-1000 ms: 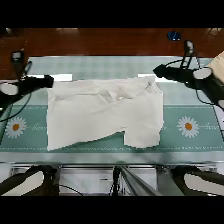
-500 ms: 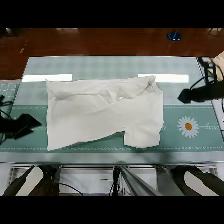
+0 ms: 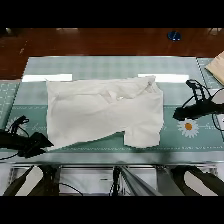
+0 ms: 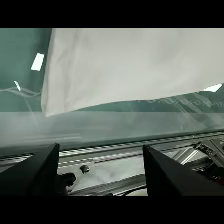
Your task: Fold the shirts.
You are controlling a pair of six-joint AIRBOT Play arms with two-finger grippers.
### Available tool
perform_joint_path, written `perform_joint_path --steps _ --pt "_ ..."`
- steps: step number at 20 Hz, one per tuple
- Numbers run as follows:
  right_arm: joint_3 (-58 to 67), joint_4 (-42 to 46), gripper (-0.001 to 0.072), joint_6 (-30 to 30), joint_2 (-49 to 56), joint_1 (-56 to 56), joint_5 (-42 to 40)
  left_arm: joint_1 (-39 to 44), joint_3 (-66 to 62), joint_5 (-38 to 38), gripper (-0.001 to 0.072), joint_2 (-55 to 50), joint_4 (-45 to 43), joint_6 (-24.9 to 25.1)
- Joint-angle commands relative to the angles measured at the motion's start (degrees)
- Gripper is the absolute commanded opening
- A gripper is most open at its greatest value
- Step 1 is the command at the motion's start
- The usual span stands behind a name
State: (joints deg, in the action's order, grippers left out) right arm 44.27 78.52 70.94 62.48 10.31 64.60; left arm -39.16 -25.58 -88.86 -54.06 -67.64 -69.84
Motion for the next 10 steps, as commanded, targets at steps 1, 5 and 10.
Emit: perform_joint_path --steps 1,5,10 --pt "-0.6 -2.3 0.0461 -0.5 0.0 0.0 0.2 -0.1 0.7 0.8 0.0597 -0.5 -2.3 1.1" --pt "-0.6 -3.4 0.0461 -0.5 0.0 0.0 0.7 -0.1 0.7 2.7 0.0598 -0.6 -2.3 1.9" --pt "-0.6 -4.0 0.0460 -0.5 0.0 0.0 1.3 0.2 0.7 9.4 0.0596 -5.8 3.7 3.2"
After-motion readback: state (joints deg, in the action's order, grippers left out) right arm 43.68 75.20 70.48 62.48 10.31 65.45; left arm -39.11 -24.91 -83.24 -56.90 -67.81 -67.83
